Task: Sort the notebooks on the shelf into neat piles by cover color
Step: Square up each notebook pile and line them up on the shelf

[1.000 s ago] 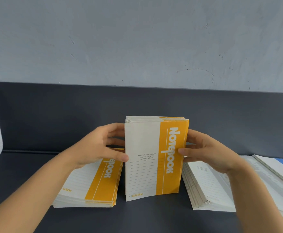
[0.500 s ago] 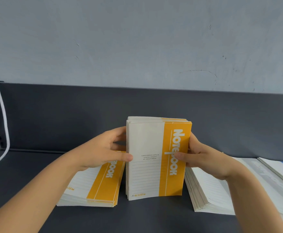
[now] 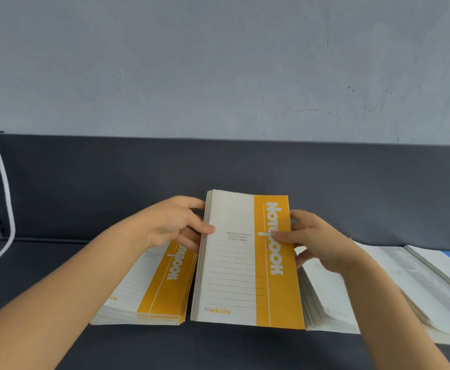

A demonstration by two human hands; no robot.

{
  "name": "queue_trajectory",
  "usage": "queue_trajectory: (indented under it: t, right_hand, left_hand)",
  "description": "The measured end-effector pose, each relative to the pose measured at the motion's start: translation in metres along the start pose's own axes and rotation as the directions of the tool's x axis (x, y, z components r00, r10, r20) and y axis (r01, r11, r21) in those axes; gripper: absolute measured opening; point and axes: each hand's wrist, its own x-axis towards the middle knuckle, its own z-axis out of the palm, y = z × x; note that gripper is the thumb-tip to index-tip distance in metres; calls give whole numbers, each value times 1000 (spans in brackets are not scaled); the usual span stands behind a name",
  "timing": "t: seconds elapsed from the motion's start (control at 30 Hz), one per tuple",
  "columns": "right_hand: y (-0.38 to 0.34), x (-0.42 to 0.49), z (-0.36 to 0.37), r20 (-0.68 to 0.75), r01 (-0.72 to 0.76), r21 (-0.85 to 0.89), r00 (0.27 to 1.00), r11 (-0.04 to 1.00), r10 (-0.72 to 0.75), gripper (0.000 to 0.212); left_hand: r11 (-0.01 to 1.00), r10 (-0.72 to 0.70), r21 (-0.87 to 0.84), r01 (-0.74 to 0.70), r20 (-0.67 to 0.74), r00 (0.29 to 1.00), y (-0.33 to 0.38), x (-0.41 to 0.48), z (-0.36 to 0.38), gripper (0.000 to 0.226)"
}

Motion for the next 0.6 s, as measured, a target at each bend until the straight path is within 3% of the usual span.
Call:
queue_trajectory:
  t: [0.13, 0.3, 0.43, 0.6]
  right_hand:
    - [14, 18, 16, 0, -122, -156, 992, 980, 123, 27]
    - [27, 38, 28, -112, -200, -349, 979, 916, 171, 19]
    - [39, 45, 35, -196, -184, -544, 977, 819, 89, 28]
    - [42, 41, 42, -208, -147, -626, 978, 766, 17, 16]
  left_hand:
    - [984, -176, 16, 177, -28, 984, -14, 21, 12, 39]
    - [965, -255, 47, 257, -41, 966, -21, 40, 15, 35]
    - [948, -296, 107, 300, -53, 954, -21, 47, 20, 35]
    - [933, -329, 133, 335, -70, 942, -21, 50, 24, 34]
